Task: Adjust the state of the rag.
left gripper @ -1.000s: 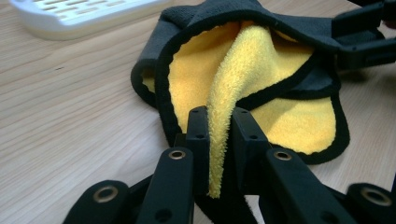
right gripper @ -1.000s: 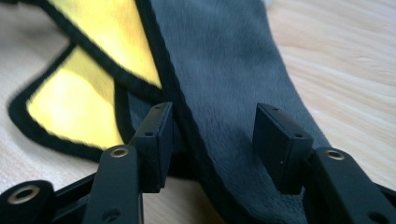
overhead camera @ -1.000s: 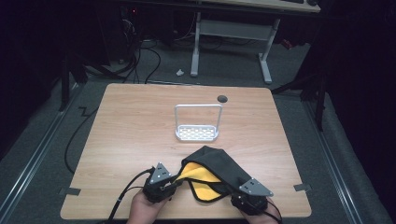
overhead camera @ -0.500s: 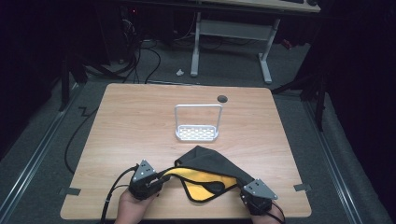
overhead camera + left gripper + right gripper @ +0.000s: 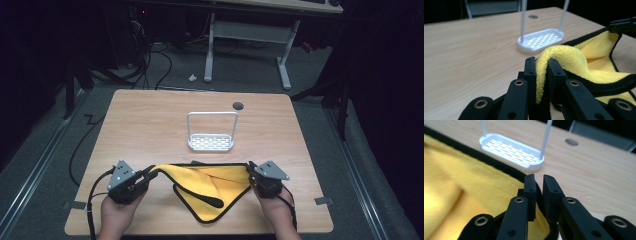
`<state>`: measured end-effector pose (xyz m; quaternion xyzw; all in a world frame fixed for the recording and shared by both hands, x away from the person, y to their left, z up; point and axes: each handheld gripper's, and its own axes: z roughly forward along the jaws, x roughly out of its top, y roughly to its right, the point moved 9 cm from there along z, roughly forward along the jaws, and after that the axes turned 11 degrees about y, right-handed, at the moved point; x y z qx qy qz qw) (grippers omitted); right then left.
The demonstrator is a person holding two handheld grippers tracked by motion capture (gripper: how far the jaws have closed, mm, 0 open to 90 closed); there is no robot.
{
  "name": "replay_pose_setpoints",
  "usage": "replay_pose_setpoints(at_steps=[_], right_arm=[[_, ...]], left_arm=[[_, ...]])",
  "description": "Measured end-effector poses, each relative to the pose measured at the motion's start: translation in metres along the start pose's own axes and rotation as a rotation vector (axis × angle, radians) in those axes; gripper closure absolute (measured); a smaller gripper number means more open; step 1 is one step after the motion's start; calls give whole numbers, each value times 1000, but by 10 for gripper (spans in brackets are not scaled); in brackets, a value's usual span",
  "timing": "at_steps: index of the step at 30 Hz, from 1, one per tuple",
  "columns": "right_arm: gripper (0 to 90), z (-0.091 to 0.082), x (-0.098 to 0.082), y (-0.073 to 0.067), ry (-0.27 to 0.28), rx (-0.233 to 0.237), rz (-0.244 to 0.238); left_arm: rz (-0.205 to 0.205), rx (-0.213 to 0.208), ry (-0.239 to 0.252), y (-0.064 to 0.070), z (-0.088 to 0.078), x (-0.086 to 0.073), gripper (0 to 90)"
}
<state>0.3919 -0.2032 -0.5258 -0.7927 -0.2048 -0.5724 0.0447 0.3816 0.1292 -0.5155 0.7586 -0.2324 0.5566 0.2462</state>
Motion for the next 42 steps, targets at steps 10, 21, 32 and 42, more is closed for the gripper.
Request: replay_pose_setpoints(at_steps=[10, 21, 32, 42], right_arm=[[653, -1, -5, -10, -24, -3, -15], [572, -29, -47, -67, -105, 145, -35], [676, -16, -59, -93, -176, 241, -42], [882, -19, -62, -74, -199, 194, -67]], left_arm=[[-66, 135, -83, -30, -1, -26, 468], [61, -221, -152, 108, 45, -41, 406], [137, -265, -272, 132, 68, -68, 853], [50, -180, -232, 73, 42, -57, 872]])
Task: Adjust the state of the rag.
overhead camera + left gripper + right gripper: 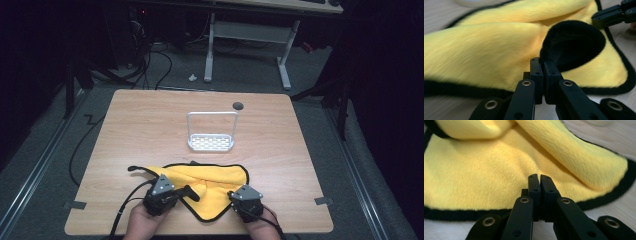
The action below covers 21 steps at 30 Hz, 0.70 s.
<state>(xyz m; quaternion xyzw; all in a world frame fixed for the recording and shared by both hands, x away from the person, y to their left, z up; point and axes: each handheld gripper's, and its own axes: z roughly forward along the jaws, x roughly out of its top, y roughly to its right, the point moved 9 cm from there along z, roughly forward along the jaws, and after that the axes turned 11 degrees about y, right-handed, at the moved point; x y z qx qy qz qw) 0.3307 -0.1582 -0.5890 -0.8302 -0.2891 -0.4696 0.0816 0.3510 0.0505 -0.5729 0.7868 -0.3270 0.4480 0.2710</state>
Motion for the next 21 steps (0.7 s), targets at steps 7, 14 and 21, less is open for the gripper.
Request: replay_pose_setpoints(at_steps=[7, 14, 21], right_arm=[[881, -12, -14, 44, -6, -84, 70], [872, -11, -18, 71, -9, -156, 100], [826, -11, -19, 86, -7, -203, 118]], left_arm=[[-14, 44, 0, -27, -27, -3, 870], [-39, 132, 16, -54, -37, -18, 854], [-86, 216, 18, -85, -47, -23, 734]])
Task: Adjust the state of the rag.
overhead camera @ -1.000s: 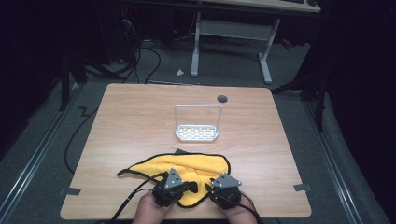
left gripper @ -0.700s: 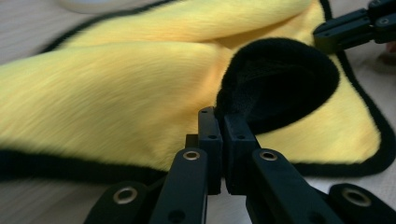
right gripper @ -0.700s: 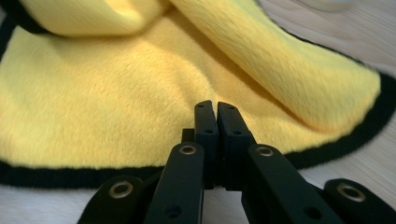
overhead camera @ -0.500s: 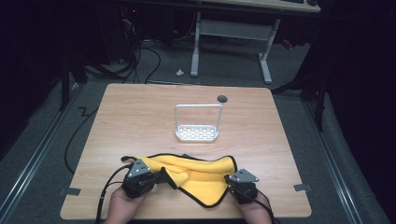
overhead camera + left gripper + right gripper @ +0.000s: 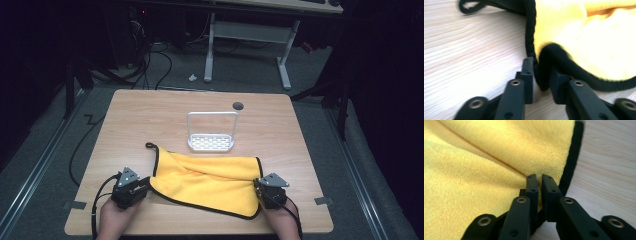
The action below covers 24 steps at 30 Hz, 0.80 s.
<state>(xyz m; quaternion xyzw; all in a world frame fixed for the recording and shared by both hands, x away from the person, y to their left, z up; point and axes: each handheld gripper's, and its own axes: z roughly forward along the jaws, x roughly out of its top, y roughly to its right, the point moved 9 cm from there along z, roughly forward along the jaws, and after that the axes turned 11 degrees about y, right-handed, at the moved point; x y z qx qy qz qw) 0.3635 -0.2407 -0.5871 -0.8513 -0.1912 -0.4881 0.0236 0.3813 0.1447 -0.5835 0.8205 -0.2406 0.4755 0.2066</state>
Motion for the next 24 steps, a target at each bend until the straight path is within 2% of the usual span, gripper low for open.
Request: replay_pose_setpoints(at_steps=[2, 6, 9, 11, 15, 18, 21, 24], right_arm=[[768, -3, 2, 3, 11, -16, 9], [717, -16, 7, -2, 45, -4, 11], [705, -20, 6, -8, 46, 9, 1], [695, -19, 6, -9, 47, 10, 0], [688, -17, 5, -11, 39, 19, 3], [688, -17, 4, -13, 35, 21, 3], [687, -17, 4, -15, 38, 28, -3], [687, -17, 4, -16, 34, 29, -8]], left_arm=[[-14, 5, 3, -1, -9, 0, 694], [16, 46, 24, -3, -25, 5, 683], [34, 94, 51, -9, -32, 12, 682], [54, 138, 43, -17, -36, 13, 678], [-4, 144, 31, -29, -41, 6, 681], [-43, 127, 22, -32, -46, 1, 682], [-51, 140, 5, -37, -51, -5, 677], [-90, 148, 14, -45, -58, -9, 674]])
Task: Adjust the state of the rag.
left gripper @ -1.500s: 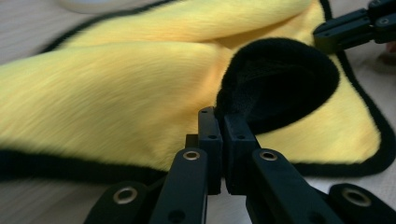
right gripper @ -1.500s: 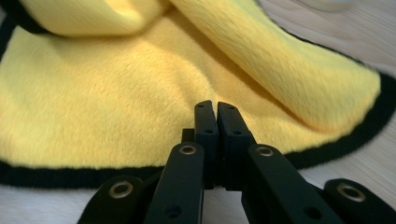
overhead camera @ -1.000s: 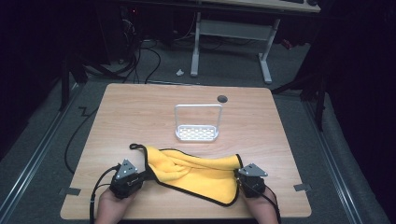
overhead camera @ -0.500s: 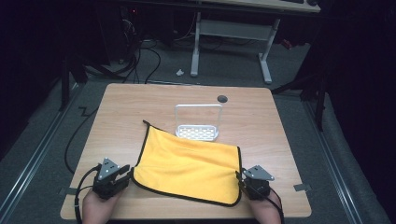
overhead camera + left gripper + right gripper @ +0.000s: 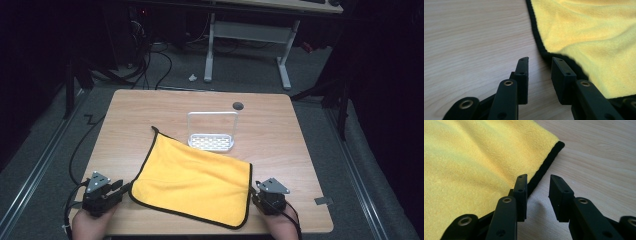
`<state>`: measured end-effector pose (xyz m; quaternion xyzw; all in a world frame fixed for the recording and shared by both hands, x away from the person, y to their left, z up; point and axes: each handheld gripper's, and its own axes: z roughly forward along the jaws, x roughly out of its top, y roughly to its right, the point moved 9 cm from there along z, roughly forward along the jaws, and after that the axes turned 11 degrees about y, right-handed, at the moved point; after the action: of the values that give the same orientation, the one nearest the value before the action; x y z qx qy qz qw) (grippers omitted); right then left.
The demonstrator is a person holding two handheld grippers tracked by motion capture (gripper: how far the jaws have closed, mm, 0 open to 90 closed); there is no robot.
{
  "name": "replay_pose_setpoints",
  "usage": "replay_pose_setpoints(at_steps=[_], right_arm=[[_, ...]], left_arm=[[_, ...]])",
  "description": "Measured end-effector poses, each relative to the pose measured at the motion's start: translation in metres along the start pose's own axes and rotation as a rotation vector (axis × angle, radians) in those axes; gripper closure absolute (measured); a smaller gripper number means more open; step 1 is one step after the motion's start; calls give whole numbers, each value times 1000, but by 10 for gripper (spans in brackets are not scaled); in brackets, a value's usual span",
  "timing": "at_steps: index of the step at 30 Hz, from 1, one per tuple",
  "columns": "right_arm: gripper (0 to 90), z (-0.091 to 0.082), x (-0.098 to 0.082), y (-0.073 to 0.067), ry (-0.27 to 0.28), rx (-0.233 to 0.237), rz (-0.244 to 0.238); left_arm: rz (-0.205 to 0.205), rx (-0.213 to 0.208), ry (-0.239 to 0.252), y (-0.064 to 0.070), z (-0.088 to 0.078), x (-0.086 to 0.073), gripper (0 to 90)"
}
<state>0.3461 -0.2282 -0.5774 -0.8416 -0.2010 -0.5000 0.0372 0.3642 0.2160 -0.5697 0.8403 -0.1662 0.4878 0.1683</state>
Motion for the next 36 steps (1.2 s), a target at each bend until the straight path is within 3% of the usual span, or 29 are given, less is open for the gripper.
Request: replay_pose_setpoints(at_steps=[4, 6, 8, 10, 12, 14, 15, 16, 18, 23, 25, 28, 32, 34, 36], right_arm=[[685, 0, 1, -1, 2, 6, -1], [684, 1, 1, -3, 4, 15, -5], [682, 2, 2, -9, 2, 32, -3], [681, 5, 2, -15, -3, 53, -5], [681, 9, 1, -19, -12, 64, -12], [680, 14, -1, -21, -29, 66, -15], [680, 14, -1, -21, -26, 65, -10], [680, 14, -1, -20, -31, 68, -3], [680, 7, -5, -19, -38, 73, 0], [677, -21, -21, -16, -58, 96, 30], [668, -32, -25, -16, -57, 108, 47], [661, -36, -12, -6, -3, 94, 96], [607, -10, 16, 23, 36, 40, 171], [536, 9, 22, 33, 23, 42, 216], [510, 27, 21, 33, -14, 70, 252]], left_arm=[[-48, 20, 17, -16, -7, -2, 679], [-105, -31, 62, -13, -5, 6, 680], [-76, -99, 74, 4, 6, 15, 667], [0, -136, 51, 24, 20, 21, 646], [47, -172, -3, 40, 34, 17, 643], [81, -175, -95, 48, 44, 2, 677], [100, -182, -111, 52, 45, -5, 698], [106, -196, -99, 55, 42, -8, 699], [85, -243, -123, 64, 28, -15, 714], [68, -308, -163, 81, 5, -28, 717], [80, -312, -161, 85, 2, -29, 707], [68, -270, -89, 74, 9, -14, 656], [18, -245, -63, 64, 28, -3, 632], [4, -244, -73, 64, 31, -7, 632], [7, -251, -89, 66, 33, -12, 629]])
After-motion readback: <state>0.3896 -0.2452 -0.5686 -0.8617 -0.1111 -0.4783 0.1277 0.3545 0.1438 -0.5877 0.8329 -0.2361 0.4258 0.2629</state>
